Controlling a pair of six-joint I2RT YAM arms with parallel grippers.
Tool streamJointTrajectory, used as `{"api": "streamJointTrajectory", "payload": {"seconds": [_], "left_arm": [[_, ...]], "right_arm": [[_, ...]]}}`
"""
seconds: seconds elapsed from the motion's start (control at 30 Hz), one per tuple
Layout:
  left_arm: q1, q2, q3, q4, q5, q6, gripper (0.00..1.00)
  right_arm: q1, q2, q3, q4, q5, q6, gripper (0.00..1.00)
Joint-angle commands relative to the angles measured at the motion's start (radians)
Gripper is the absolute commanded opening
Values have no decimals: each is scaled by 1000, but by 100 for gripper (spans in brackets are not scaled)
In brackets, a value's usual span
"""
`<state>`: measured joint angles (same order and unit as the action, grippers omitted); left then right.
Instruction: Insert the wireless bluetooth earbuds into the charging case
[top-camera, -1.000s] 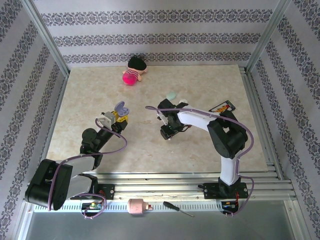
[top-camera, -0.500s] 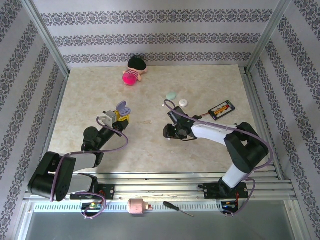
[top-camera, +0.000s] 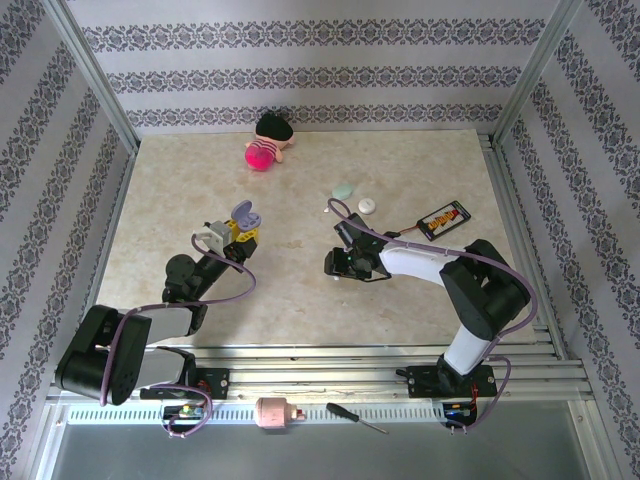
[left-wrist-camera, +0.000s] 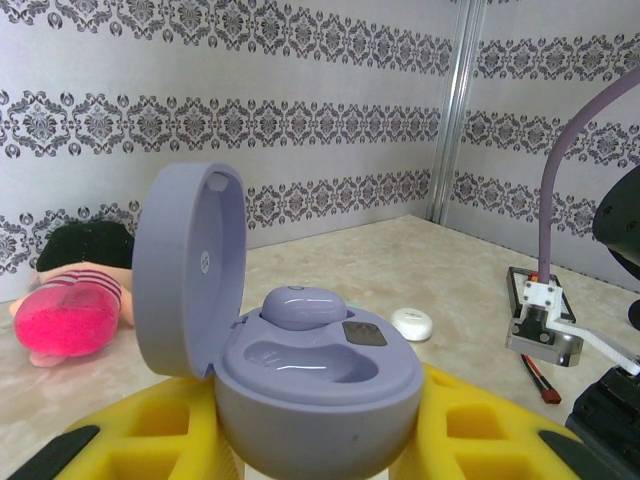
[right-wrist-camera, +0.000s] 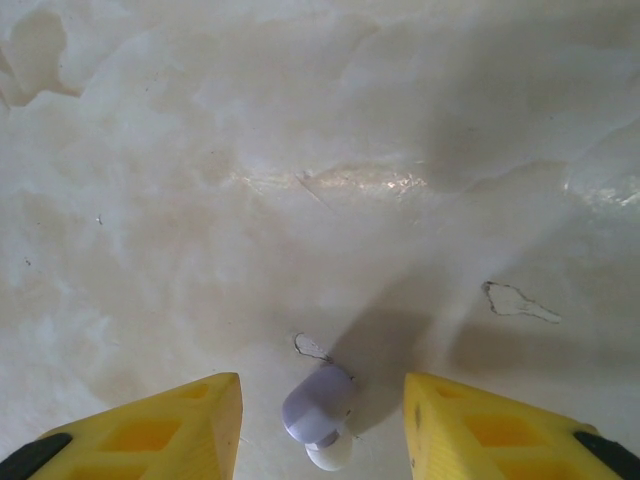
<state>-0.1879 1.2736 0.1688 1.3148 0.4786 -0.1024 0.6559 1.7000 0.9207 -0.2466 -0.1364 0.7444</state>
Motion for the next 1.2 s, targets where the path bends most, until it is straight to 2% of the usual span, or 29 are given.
{"api": "streamJointTrajectory", "payload": {"seconds": [0.0,0.4,0.8,0.97,1.07,1.17], "left_arm": [[11,-13,2,46,15,-3,23],[10,44,5,112,25,-22,23],[10,7,-15,82,3,-3,23],[11,-15,-25,47,-44,14,23],[21,-39,-25,7,-72,24,23],[38,-76,-25,-37,-83,30,23]], "right_arm": [[-11,-28,7,-28,36,-14,47],[-1,22,25,7,-45,-1,38],[-7,92,148,-84,-73,-94,32],[12,67,197,-195,10,-230,40],[63,43,231,-291,146,-379,42],[130,55,276,-407,351,-489,41]]}}
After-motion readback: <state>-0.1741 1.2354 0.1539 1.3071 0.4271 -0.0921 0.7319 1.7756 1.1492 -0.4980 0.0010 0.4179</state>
